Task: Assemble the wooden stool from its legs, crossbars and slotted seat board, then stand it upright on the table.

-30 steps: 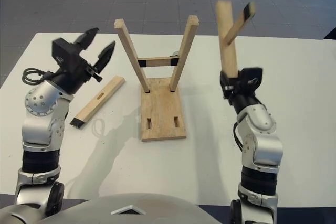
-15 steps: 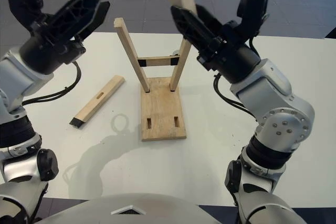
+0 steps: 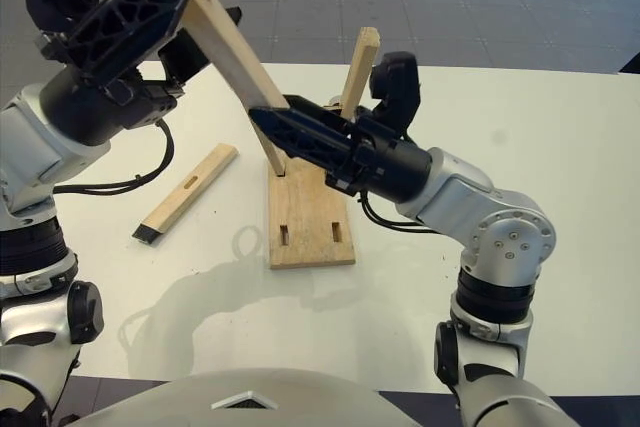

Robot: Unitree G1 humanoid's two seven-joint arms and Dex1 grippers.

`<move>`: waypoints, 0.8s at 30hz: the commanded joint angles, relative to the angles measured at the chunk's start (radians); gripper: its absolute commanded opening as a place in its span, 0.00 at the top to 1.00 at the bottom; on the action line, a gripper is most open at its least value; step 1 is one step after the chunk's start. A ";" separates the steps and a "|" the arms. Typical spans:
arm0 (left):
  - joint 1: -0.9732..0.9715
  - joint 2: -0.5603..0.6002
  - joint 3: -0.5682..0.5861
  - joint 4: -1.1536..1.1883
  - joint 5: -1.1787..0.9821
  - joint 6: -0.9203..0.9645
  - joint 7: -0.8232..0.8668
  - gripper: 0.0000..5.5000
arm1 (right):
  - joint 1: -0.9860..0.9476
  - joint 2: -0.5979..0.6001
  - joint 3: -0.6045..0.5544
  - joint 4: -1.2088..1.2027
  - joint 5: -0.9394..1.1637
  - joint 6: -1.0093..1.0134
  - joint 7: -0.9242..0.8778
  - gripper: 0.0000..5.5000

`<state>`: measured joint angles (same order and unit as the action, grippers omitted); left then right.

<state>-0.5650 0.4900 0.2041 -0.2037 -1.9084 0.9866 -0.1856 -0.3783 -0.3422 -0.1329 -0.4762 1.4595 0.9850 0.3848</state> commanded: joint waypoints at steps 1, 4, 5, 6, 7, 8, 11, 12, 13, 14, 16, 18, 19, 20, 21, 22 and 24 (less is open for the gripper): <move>0.013 0.049 -0.018 -0.017 0.051 0.032 -0.065 0.11 | 0.004 -0.027 0.014 -0.019 0.023 -0.015 0.014 0.63; 0.024 0.068 -0.024 -0.013 0.101 0.042 -0.116 0.20 | 0.007 -0.037 0.019 -0.021 0.025 -0.020 0.017 0.63; 0.024 0.068 -0.021 -0.007 0.111 0.040 -0.128 0.24 | 0.011 -0.042 0.022 -0.026 0.028 -0.018 0.021 0.63; 0.022 0.066 -0.019 -0.002 0.117 0.035 -0.137 0.27 | 0.016 -0.047 0.025 -0.029 0.030 -0.018 0.024 0.63; 0.021 0.064 -0.017 0.001 0.117 0.031 -0.142 0.30 | 0.019 -0.050 0.029 -0.031 0.032 -0.017 0.025 0.63; 0.020 0.063 -0.015 0.002 0.118 0.029 -0.146 0.33 | 0.022 -0.053 0.031 -0.032 0.033 -0.018 0.025 0.63; 0.025 0.067 -0.008 0.002 0.107 0.029 -0.161 0.39 | 0.032 -0.065 0.037 -0.033 0.032 -0.022 0.028 0.63; 0.028 0.070 -0.007 -0.001 0.107 0.031 -0.167 0.42 | 0.035 -0.067 0.038 -0.032 0.033 -0.024 0.028 0.63; 0.033 0.075 -0.007 -0.004 0.110 0.036 -0.176 0.44 | 0.037 -0.069 0.038 -0.031 0.034 -0.028 0.027 0.63; 0.036 0.077 -0.007 -0.005 0.112 0.038 -0.181 0.48 | 0.038 -0.071 0.038 -0.031 0.035 -0.032 0.027 0.63; 0.042 0.085 -0.010 -0.005 0.118 0.044 -0.193 0.53 | 0.041 -0.076 0.039 -0.029 0.034 -0.035 0.030 0.63; 0.045 0.088 -0.015 -0.003 0.124 0.045 -0.200 0.59 | 0.047 -0.081 0.041 -0.029 0.034 -0.034 0.035 0.63; 0.046 0.089 -0.017 -0.005 0.126 0.046 -0.206 0.60 | 0.049 -0.083 0.042 -0.030 0.034 -0.035 0.037 0.63; 0.047 0.089 -0.018 -0.007 0.128 0.047 -0.209 0.61 | 0.050 -0.084 0.042 -0.030 0.035 -0.035 0.037 0.63; 0.050 0.091 -0.018 -0.008 0.134 0.049 -0.215 0.61 | 0.050 -0.085 0.043 -0.029 0.036 -0.036 0.037 0.63; 0.051 0.092 -0.019 -0.008 0.139 0.051 -0.220 0.61 | 0.050 -0.085 0.043 -0.028 0.036 -0.037 0.037 0.63; 0.050 0.090 -0.017 -0.008 0.142 0.049 -0.220 0.61 | 0.049 -0.089 0.043 -0.027 0.044 -0.034 0.043 0.63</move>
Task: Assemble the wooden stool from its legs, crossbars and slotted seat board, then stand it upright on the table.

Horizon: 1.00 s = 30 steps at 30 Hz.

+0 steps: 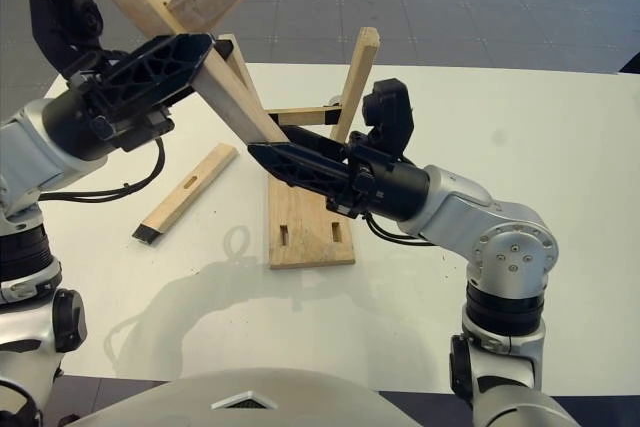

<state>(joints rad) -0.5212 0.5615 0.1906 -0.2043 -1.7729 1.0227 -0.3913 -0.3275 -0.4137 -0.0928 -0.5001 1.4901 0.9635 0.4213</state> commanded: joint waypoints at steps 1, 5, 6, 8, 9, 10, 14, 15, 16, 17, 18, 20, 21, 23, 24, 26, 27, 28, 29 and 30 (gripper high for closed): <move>0.006 0.017 -0.004 -0.007 0.009 0.011 -0.013 0.61 | -0.002 -0.024 0.004 -0.004 0.016 -0.008 0.012 0.63; 0.006 0.007 -0.001 0.003 0.028 -0.004 -0.004 0.62 | 0.000 -0.043 0.012 -0.006 0.017 -0.001 0.020 0.47; 0.003 0.006 0.001 0.009 0.042 -0.008 -0.005 0.62 | 0.002 -0.051 0.014 -0.007 0.009 0.000 0.025 0.44; -0.002 0.001 0.007 0.019 0.079 -0.026 -0.005 0.62 | 0.010 -0.071 0.020 -0.016 -0.021 0.003 0.046 0.37; -0.007 0.001 0.011 0.022 0.111 -0.039 -0.012 0.62 | 0.020 -0.090 0.023 -0.024 -0.037 0.007 0.065 0.36; -0.010 0.006 0.014 0.025 0.153 -0.052 -0.026 0.62 | 0.046 -0.119 0.024 -0.034 -0.059 0.013 0.095 0.36; -0.001 0.052 0.022 0.022 0.320 -0.091 -0.147 0.63 | 0.199 -0.256 0.008 -0.059 -0.168 0.021 0.216 0.36; 0.011 0.057 0.018 0.015 0.355 -0.098 -0.185 0.63 | 0.227 -0.281 0.010 -0.060 -0.202 0.012 0.240 0.36; 0.035 0.064 -0.002 -0.006 0.407 -0.114 -0.237 0.63 | 0.255 -0.301 0.012 -0.052 -0.245 -0.001 0.259 0.36; 0.063 0.073 -0.027 -0.033 0.457 -0.130 -0.286 0.63 | 0.275 -0.315 0.019 -0.039 -0.294 -0.018 0.276 0.36; 0.089 0.078 -0.052 -0.055 0.504 -0.144 -0.323 0.63 | 0.289 -0.323 0.028 -0.025 -0.334 -0.033 0.288 0.36; 0.161 0.103 -0.155 -0.100 0.677 -0.229 -0.426 0.63 | 0.311 -0.323 0.049 0.000 -0.412 -0.060 0.292 0.36; 0.192 0.110 -0.201 -0.109 0.759 -0.275 -0.461 0.63 | 0.319 -0.319 0.058 0.011 -0.445 -0.071 0.289 0.36; 0.232 0.093 -0.259 -0.091 0.899 -0.376 -0.497 0.63 | 0.336 -0.316 0.075 0.028 -0.509 -0.098 0.295 0.36; 0.245 0.078 -0.280 -0.073 0.960 -0.433 -0.507 0.63 | 0.347 -0.316 0.080 0.035 -0.534 -0.108 0.297 0.36; 0.269 0.048 -0.306 -0.050 1.051 -0.522 -0.522 0.63 | 0.363 -0.321 0.092 0.046 -0.579 -0.125 0.309 0.36; 0.279 0.034 -0.314 -0.039 1.083 -0.559 -0.530 0.63 | 0.371 -0.325 0.102 0.050 -0.607 -0.130 0.310 0.36; 0.288 0.015 -0.316 -0.028 1.092 -0.577 -0.538 0.63 | 0.378 -0.324 0.116 0.061 -0.640 -0.138 0.309 0.36; 0.295 0.001 -0.319 -0.017 1.101 -0.593 -0.550 0.63 | 0.381 -0.323 0.138 0.075 -0.679 -0.148 0.307 0.36; 0.301 -0.009 -0.317 -0.013 1.099 -0.593 -0.555 0.63 | 0.373 -0.319 0.160 0.094 -0.711 -0.154 0.307 0.36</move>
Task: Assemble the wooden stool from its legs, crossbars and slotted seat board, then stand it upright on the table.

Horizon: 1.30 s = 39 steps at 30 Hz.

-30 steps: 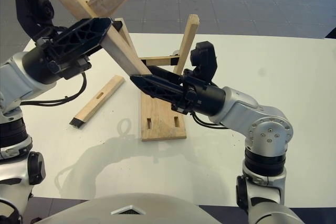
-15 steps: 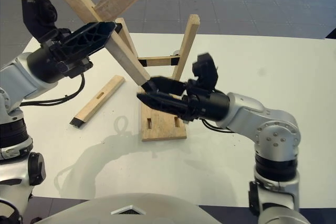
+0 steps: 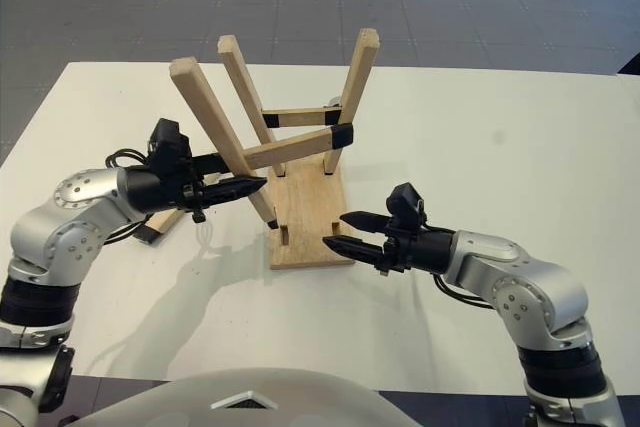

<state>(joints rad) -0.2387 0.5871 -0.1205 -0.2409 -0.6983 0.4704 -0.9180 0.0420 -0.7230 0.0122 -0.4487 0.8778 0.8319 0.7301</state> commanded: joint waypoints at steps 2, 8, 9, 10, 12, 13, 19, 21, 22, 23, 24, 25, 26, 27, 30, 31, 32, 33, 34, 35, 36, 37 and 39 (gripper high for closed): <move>0.025 -0.042 -0.004 0.028 0.025 -0.033 -0.044 0.63 | -0.015 0.003 0.089 0.081 -0.157 -0.037 -0.002 0.36; 0.030 -0.052 -0.011 0.068 0.067 -0.044 -0.075 0.63 | -0.031 0.034 0.127 0.124 -0.248 -0.065 0.001 0.36; 0.033 -0.060 -0.014 0.075 0.071 -0.045 -0.077 0.63 | -0.030 0.037 0.132 0.127 -0.259 -0.068 -0.001 0.36; 0.035 -0.067 -0.018 0.079 0.076 -0.046 -0.077 0.63 | -0.029 0.041 0.136 0.131 -0.269 -0.071 -0.001 0.36; 0.051 -0.079 -0.024 0.069 0.076 -0.038 -0.076 0.63 | -0.038 0.049 0.146 0.149 -0.287 -0.075 0.005 0.36; 0.057 -0.083 -0.027 0.064 0.076 -0.033 -0.077 0.63 | -0.042 0.053 0.150 0.159 -0.295 -0.079 0.007 0.36; 0.075 -0.073 -0.033 0.080 0.097 -0.036 -0.101 0.63 | -0.049 0.066 0.155 0.175 -0.317 -0.084 0.020 0.36; 0.064 -0.081 -0.036 0.103 0.108 -0.041 -0.102 0.63 | -0.048 0.068 0.155 0.173 -0.319 -0.084 0.021 0.36; 0.060 -0.086 -0.039 0.111 0.113 -0.045 -0.102 0.63 | -0.045 0.070 0.155 0.170 -0.320 -0.084 0.020 0.36; 0.058 -0.090 -0.041 0.117 0.117 -0.048 -0.103 0.63 | -0.043 0.071 0.156 0.167 -0.321 -0.083 0.020 0.36; 0.053 -0.095 -0.045 0.125 0.122 -0.053 -0.105 0.63 | -0.039 0.071 0.158 0.165 -0.324 -0.084 0.020 0.36; 0.045 -0.102 -0.048 0.137 0.128 -0.057 -0.107 0.63 | -0.035 0.072 0.160 0.162 -0.327 -0.085 0.021 0.36; 0.036 -0.107 -0.050 0.148 0.133 -0.060 -0.109 0.63 | -0.033 0.072 0.160 0.160 -0.330 -0.085 0.022 0.36; 0.023 -0.112 -0.050 0.167 0.142 -0.068 -0.111 0.63 | -0.032 0.073 0.161 0.159 -0.332 -0.085 0.023 0.36; -0.004 -0.121 -0.050 0.209 0.163 -0.084 -0.122 0.63 | -0.032 0.076 0.161 0.157 -0.341 -0.083 0.025 0.36; -0.009 -0.123 -0.050 0.221 0.170 -0.091 -0.127 0.63 | -0.031 0.077 0.162 0.156 -0.343 -0.082 0.025 0.36; -0.016 -0.124 -0.051 0.238 0.180 -0.102 -0.132 0.63 | -0.030 0.077 0.162 0.155 -0.345 -0.082 0.025 0.36; -0.021 -0.125 -0.053 0.251 0.194 -0.117 -0.136 0.63 | -0.028 0.077 0.164 0.153 -0.347 -0.083 0.025 0.36; -0.026 -0.127 -0.055 0.261 0.207 -0.133 -0.138 0.63 | -0.026 0.078 0.164 0.152 -0.348 -0.083 0.024 0.36; -0.027 -0.124 -0.069 0.274 0.240 -0.176 -0.145 0.63 | -0.025 0.078 0.165 0.149 -0.350 -0.083 0.024 0.36; -0.026 -0.124 -0.078 0.284 0.264 -0.207 -0.148 0.63 | -0.024 0.078 0.165 0.147 -0.352 -0.083 0.024 0.36; -0.023 -0.122 -0.089 0.293 0.295 -0.244 -0.147 0.63 | -0.024 0.077 0.165 0.145 -0.352 -0.082 0.025 0.36; -0.007 -0.101 -0.122 0.303 0.352 -0.308 -0.159 0.63 | -0.022 0.076 0.167 0.142 -0.354 -0.081 0.025 0.36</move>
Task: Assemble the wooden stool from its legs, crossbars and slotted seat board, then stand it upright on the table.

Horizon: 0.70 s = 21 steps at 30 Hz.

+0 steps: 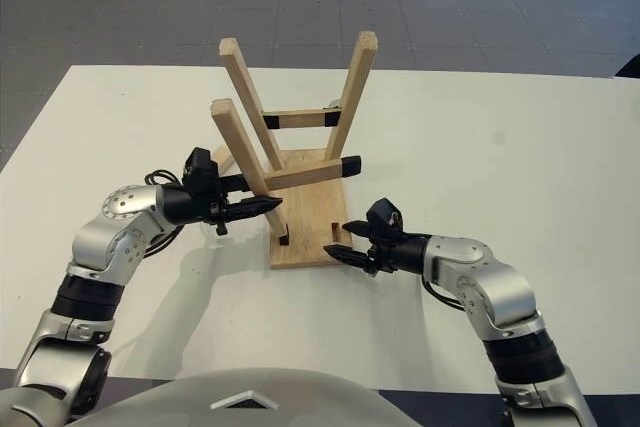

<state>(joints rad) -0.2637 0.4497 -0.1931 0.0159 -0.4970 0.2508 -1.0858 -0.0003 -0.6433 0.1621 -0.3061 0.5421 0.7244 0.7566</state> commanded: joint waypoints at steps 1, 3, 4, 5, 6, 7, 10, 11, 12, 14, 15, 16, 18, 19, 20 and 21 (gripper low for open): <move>0.028 0.048 -0.063 0.047 0.169 -0.110 -0.002 0.63 | 0.021 -0.003 0.017 -0.001 -0.020 0.027 -0.002 0.36; 0.055 0.074 -0.081 0.041 0.196 -0.138 -0.017 0.63 | 0.024 -0.005 0.017 -0.005 -0.022 0.028 -0.004 0.36; 0.082 0.086 -0.087 0.037 0.209 -0.150 -0.021 0.63 | 0.028 -0.005 0.016 -0.006 -0.024 0.026 -0.005 0.36; 0.111 0.100 -0.097 0.033 0.222 -0.160 -0.023 0.63 | 0.032 -0.004 0.016 -0.007 -0.026 0.025 -0.006 0.36; 0.136 0.109 -0.105 0.030 0.229 -0.162 -0.019 0.63 | 0.035 -0.003 0.016 -0.007 -0.027 0.024 -0.008 0.36; 0.159 0.115 -0.114 0.028 0.243 -0.169 -0.011 0.63 | 0.038 -0.001 0.017 -0.008 -0.030 0.023 -0.009 0.36; 0.188 0.136 -0.139 0.022 0.312 -0.192 0.037 0.63 | 0.045 0.001 0.016 -0.013 -0.030 0.024 -0.014 0.36; 0.193 0.142 -0.145 0.012 0.324 -0.187 0.051 0.63 | 0.049 0.000 0.016 -0.013 -0.032 0.024 -0.016 0.36; 0.195 0.146 -0.154 0.002 0.343 -0.185 0.067 0.63 | 0.054 0.000 0.016 -0.011 -0.035 0.021 -0.017 0.36; 0.203 0.153 -0.170 -0.012 0.373 -0.195 0.091 0.63 | 0.058 0.004 0.023 0.006 -0.050 0.013 -0.022 0.36; 0.211 0.161 -0.178 -0.019 0.384 -0.200 0.097 0.63 | 0.059 0.006 0.028 0.017 -0.059 0.008 -0.025 0.36; 0.222 0.176 -0.189 -0.027 0.396 -0.207 0.098 0.63 | 0.059 0.009 0.033 0.028 -0.068 0.004 -0.026 0.36; 0.234 0.200 -0.210 -0.034 0.401 -0.220 0.089 0.63 | 0.062 0.010 0.035 0.038 -0.074 -0.001 -0.028 0.36; 0.240 0.210 -0.217 -0.036 0.400 -0.236 0.083 0.63 | 0.063 0.009 0.038 0.041 -0.077 -0.003 -0.028 0.36; 0.243 0.216 -0.220 -0.035 0.395 -0.258 0.078 0.63 | 0.063 0.008 0.040 0.043 -0.078 -0.004 -0.029 0.36; 0.245 0.220 -0.221 -0.033 0.392 -0.276 0.077 0.63 | 0.063 0.006 0.041 0.045 -0.078 -0.005 -0.029 0.36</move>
<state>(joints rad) -0.1184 0.5628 -0.3218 -0.0912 -0.2972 -0.0520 -0.9650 0.0273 -0.6304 0.1761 -0.3110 0.5122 0.6748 0.7482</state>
